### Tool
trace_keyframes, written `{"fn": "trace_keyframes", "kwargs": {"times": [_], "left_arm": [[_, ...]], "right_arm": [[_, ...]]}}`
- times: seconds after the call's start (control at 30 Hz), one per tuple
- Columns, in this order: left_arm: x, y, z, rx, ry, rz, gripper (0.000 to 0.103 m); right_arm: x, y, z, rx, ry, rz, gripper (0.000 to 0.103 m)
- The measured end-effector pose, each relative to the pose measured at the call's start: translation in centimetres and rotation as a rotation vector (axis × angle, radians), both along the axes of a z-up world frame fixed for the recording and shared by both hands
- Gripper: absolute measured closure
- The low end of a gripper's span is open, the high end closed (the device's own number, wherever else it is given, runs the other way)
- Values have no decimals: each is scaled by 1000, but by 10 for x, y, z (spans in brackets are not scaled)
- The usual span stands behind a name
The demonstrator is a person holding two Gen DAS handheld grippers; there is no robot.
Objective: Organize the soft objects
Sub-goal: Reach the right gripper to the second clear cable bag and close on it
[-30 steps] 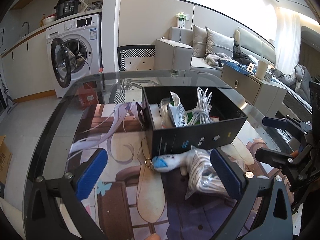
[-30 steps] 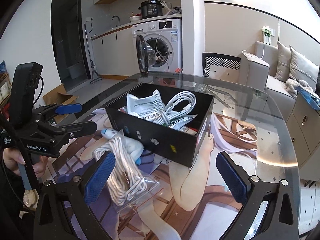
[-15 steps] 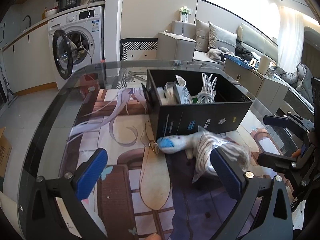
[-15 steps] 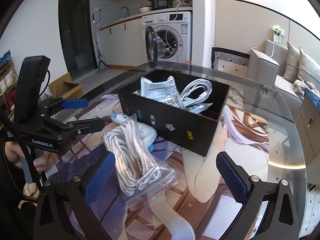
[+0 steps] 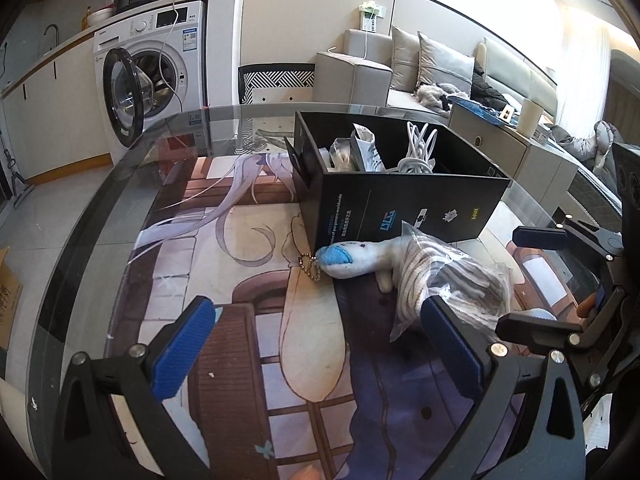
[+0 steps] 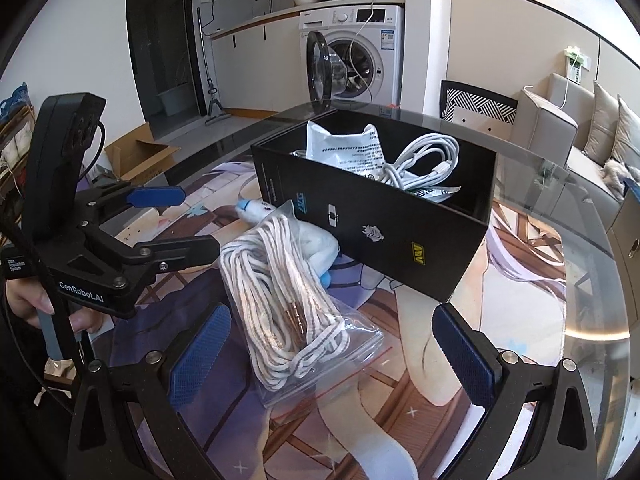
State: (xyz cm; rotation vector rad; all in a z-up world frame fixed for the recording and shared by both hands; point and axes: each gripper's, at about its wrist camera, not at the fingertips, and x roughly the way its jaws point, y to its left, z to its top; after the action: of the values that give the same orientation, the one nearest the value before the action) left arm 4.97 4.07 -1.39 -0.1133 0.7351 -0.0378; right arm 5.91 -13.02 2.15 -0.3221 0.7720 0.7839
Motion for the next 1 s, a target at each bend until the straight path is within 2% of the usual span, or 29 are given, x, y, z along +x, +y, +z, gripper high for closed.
{"fn": "trace_keyframes", "kwargs": {"times": [0.47, 1.0], "left_arm": [[-3, 10, -2, -34, -1, 17, 0], [-3, 9, -3, -40, 7, 11, 0]], "right_arm": [[-6, 10, 4, -30, -24, 49, 0], [5, 38, -16, -77, 5, 96, 1]]}}
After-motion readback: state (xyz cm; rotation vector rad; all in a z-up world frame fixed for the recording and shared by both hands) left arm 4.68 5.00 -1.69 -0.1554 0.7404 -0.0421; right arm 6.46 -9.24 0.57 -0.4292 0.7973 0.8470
